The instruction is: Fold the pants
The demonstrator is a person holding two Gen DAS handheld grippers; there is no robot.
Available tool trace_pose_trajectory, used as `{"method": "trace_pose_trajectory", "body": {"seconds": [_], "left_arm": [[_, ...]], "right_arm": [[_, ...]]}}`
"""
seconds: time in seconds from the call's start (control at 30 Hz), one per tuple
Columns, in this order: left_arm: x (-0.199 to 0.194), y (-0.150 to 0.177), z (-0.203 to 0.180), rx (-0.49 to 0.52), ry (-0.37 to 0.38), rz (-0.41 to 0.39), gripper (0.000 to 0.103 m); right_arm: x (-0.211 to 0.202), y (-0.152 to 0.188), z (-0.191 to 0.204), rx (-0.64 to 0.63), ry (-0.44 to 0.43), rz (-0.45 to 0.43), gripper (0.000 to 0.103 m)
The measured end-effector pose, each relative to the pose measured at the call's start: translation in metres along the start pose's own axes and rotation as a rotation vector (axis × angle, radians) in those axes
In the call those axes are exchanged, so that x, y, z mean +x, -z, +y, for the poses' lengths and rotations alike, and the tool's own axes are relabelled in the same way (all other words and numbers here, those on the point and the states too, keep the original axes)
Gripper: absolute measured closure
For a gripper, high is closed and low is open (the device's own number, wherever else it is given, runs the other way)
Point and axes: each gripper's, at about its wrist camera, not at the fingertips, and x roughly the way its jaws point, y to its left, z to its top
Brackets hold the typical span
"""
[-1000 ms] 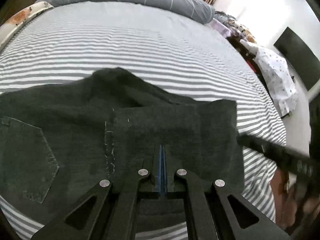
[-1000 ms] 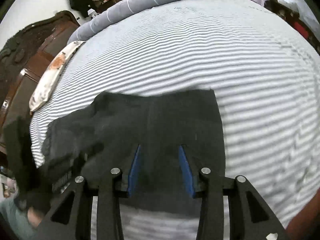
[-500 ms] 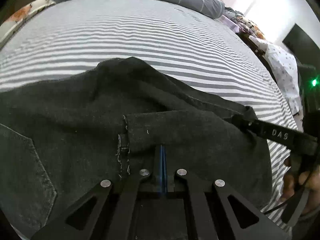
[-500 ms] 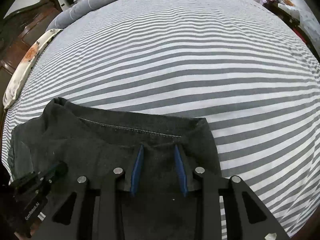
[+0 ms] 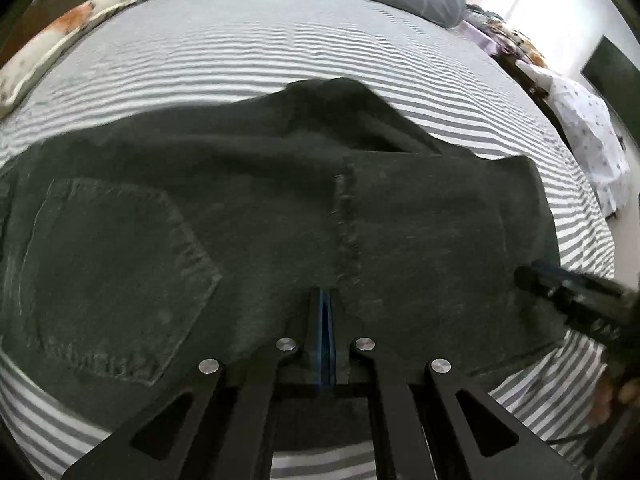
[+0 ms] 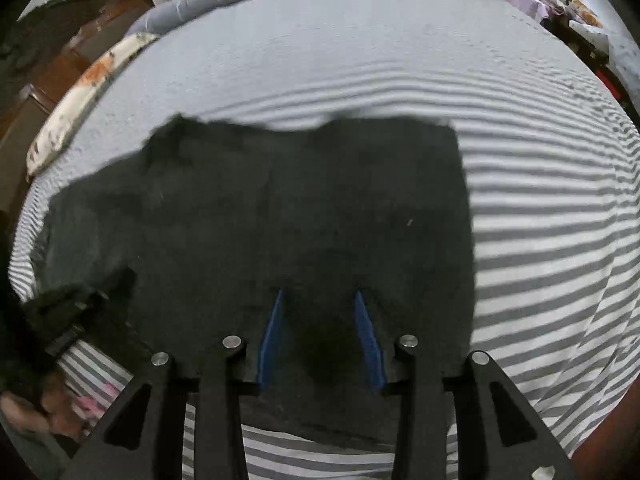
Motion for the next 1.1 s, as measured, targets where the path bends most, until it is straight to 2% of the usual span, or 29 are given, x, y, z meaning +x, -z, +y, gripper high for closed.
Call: {"method": "trace_pose_trajectory", "body": {"seconds": [0.17, 0.27, 0.3, 0.47, 0.57, 0.63, 0.67, 0.8, 1.03, 1.1], "left_arm": [[-0.021, 0.0, 0.03, -0.086, -0.042, -0.016, 0.1], [-0.036, 0.003, 0.056, -0.177, 0.012, -0.024, 0.099], [-0.043, 0.004, 0.065, -0.201, -0.027, -0.037, 0.098], [-0.073, 0.019, 0.123, -0.33, -0.05, -0.095, 0.095], [-0.087, 0.027, 0.16, -0.432, -0.055, -0.118, 0.09], [-0.092, 0.034, 0.183, -0.509, -0.041, -0.132, 0.087], [-0.094, 0.038, 0.194, -0.549, -0.038, -0.138, 0.086], [-0.098, 0.052, 0.228, -0.695, 0.049, -0.171, 0.086], [-0.106, 0.064, 0.247, -0.715, 0.113, -0.196, 0.085], [-0.108, 0.069, 0.248, -0.738, 0.135, -0.205, 0.081]], "right_arm": [[0.007, -0.002, 0.012, -0.023, 0.045, 0.009, 0.064], [0.007, -0.002, 0.02, -0.051, 0.076, 0.014, 0.063], [0.006, -0.002, 0.023, -0.051, 0.08, 0.016, 0.061], [-0.001, -0.005, 0.049, -0.064, 0.067, 0.006, 0.061], [-0.007, -0.002, 0.068, -0.106, 0.065, -0.006, 0.057], [-0.011, 0.002, 0.083, -0.134, 0.048, -0.009, 0.048], [-0.012, 0.002, 0.093, -0.15, 0.039, -0.011, 0.047], [-0.016, 0.001, 0.129, -0.206, -0.014, -0.015, 0.043], [-0.015, 0.001, 0.193, -0.28, -0.074, -0.009, 0.039], [-0.012, 0.001, 0.203, -0.289, -0.096, 0.001, 0.039]]}}
